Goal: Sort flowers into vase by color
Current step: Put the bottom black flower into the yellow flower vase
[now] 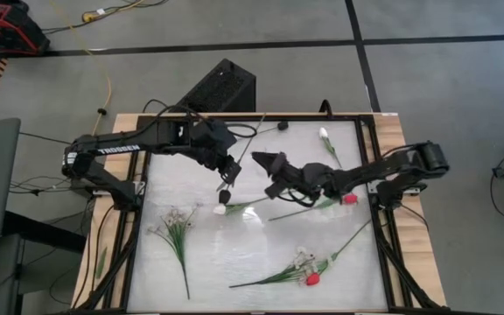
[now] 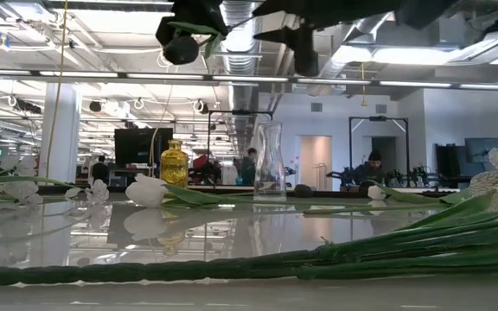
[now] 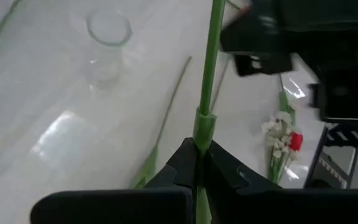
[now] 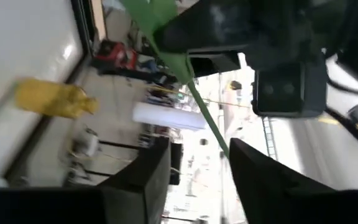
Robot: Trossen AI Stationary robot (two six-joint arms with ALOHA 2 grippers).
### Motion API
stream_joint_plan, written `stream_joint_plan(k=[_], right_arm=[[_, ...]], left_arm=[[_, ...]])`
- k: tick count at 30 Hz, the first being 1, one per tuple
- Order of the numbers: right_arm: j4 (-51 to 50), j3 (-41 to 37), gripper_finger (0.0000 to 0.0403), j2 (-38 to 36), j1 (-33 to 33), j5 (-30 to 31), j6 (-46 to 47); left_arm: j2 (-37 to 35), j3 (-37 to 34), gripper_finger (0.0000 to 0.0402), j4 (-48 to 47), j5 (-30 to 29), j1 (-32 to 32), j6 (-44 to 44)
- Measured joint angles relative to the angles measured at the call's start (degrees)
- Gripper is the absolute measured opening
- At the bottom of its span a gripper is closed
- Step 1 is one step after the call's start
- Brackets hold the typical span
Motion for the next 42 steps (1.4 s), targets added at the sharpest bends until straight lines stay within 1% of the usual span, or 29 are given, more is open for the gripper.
stream_joint_plan(k=[4, 7, 13, 17, 19, 22, 26, 27, 31, 33, 36, 39, 42], right_arm=[[4.2, 1.5, 0.0212, 4.1, -1.0, -0.2, -7.5], [5.9, 2.4, 0.0213, 6.5, -1.7, -0.2, -9.5], [11.1, 3.3, 0.0196, 9.5, -2.0, -1.1, -13.2], [10.1, 3.3, 0.0177, 9.6, -2.3, -4.8, -13.9], [9.6, 3.3, 0.0163, 9.6, -2.3, -5.4, -13.7], [9.3, 3.3, 0.012, 9.6, -2.3, -5.2, -11.4], [6.5, 3.3, 0.003, 9.6, -2.3, -3.6, -6.6], [5.0, 3.3, 0.0024, 9.6, -2.3, -3.3, -5.6], [0.3, 3.3, 0.0024, 9.5, -2.4, -3.5, -2.6], [-1.9, 3.3, 0.0024, 9.6, -2.3, -4.4, -1.0], [-1.6, 3.2, 0.0024, 9.1, -2.1, -5.4, 1.1], [-2.1, 3.3, 0.0024, 7.4, -2.4, -7.4, 7.0], [-5.2, 3.3, 0.0024, 4.5, -3.3, -11.7, 14.0]], left_arm=[[0.0, 0.0, 0.0, -0.2, 0.0, -0.7, -0.2], [0.0, 0.0, 0.0, -0.7, -0.1, -1.0, -0.6], [0.0, -1.5, 0.0, -1.7, 0.8, -1.0, -2.1], [0.1, -2.8, 0.0, -1.6, 2.6, -1.0, -2.4], [0.8, -2.8, 0.0, -1.0, 2.9, -1.0, -2.3], [1.1, -2.9, 0.0, -0.6, 3.3, -0.9, 0.0], [1.0, -2.8, 0.001, 0.4, 1.3, -1.1, 1.2], [1.0, -2.8, 0.0016, 0.3, 1.0, -1.1, 1.9], [0.5, -2.6, 0.0053, 0.7, -0.5, -0.6, 5.1], [-0.1, -1.2, 0.0073, -0.3, -0.6, -0.1, 8.6], [-1.6, 1.2, 0.0099, -1.6, -1.2, 0.4, 14.2], [-4.7, 2.7, 0.0117, -2.4, -5.3, 0.8, 18.9], [-8.9, 2.8, 0.0125, -3.0, -12.6, 0.9, 25.7]])
